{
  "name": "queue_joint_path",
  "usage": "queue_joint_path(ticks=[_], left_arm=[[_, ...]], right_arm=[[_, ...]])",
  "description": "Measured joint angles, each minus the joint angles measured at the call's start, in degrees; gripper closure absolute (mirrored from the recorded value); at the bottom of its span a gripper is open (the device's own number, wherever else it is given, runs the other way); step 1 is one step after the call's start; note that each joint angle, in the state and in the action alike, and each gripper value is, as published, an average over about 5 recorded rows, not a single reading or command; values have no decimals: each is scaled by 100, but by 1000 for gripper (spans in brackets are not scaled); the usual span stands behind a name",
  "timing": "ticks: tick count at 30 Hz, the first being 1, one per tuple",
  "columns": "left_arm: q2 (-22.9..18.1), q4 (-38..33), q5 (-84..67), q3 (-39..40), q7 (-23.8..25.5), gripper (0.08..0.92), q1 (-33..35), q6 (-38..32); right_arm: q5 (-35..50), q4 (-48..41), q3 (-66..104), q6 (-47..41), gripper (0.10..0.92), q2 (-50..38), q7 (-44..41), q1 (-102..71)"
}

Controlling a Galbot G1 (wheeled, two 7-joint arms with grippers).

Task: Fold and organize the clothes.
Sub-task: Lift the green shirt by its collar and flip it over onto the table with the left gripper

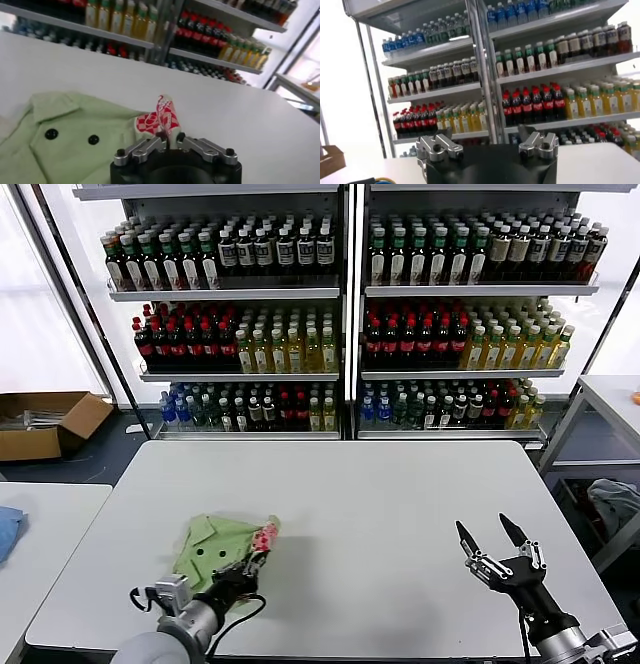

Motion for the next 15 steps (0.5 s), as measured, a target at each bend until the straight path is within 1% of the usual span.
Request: queue_joint_path(ticks=[2, 5, 11, 15], left_arm=[[-29, 4, -63, 156, -34, 771, -96, -1], [-88, -7, -132, 313, -56, 695, -232, -6], [-127, -161, -265, 437, -35, 521, -364, -115], [-73, -332, -374, 356, 33, 400, -365, -225]], right_arm=[[-74, -18, -106, -68, 203, -13, 53, 23], [-197, -61, -293, -193, 203, -44, 139, 64], [-367, -209, -766, -442, 203, -65, 302, 207], [-444, -398, -1234, -620, 203, -78, 424, 408]])
